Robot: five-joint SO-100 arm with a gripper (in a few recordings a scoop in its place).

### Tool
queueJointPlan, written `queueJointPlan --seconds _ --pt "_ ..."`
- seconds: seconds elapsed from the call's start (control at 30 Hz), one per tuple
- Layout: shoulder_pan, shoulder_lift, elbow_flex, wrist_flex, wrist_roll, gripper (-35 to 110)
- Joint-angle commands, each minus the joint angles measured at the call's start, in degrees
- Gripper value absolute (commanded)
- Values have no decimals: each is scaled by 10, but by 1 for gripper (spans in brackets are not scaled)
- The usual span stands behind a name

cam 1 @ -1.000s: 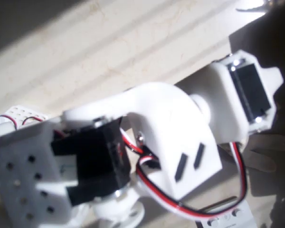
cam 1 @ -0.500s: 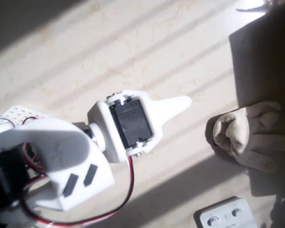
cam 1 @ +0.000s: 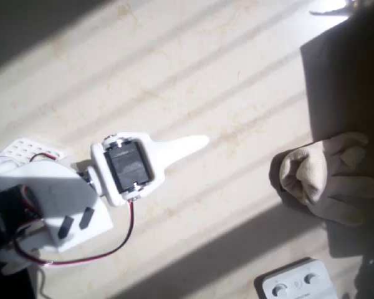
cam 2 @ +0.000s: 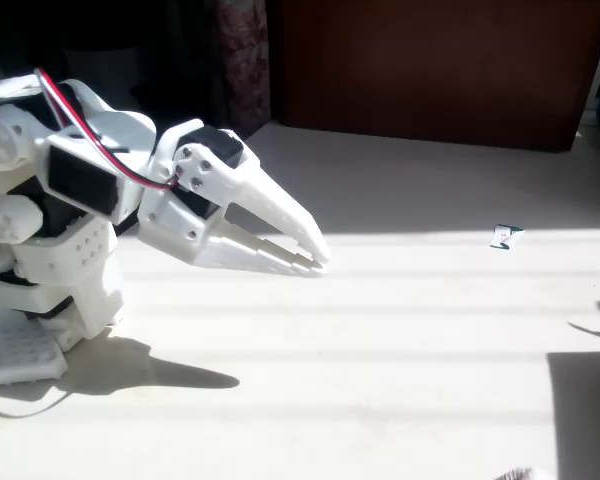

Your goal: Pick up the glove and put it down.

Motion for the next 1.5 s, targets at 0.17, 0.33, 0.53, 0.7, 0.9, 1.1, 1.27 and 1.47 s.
queueJointPlan --seconds 0.17,0.33,0.53,0.7,0.9,1.1,1.27,1.47 --pt "4 37 52 -3 -4 2" --pt "4 37 70 -3 -4 2" --pt "4 37 70 -1 -4 1" --pt "4 37 70 30 -3 1" --pt "4 37 62 124 1 1" --pt "4 37 46 181 -2 1" --pt "3 37 18 285 3 1" --pt "3 37 9 327 3 1"
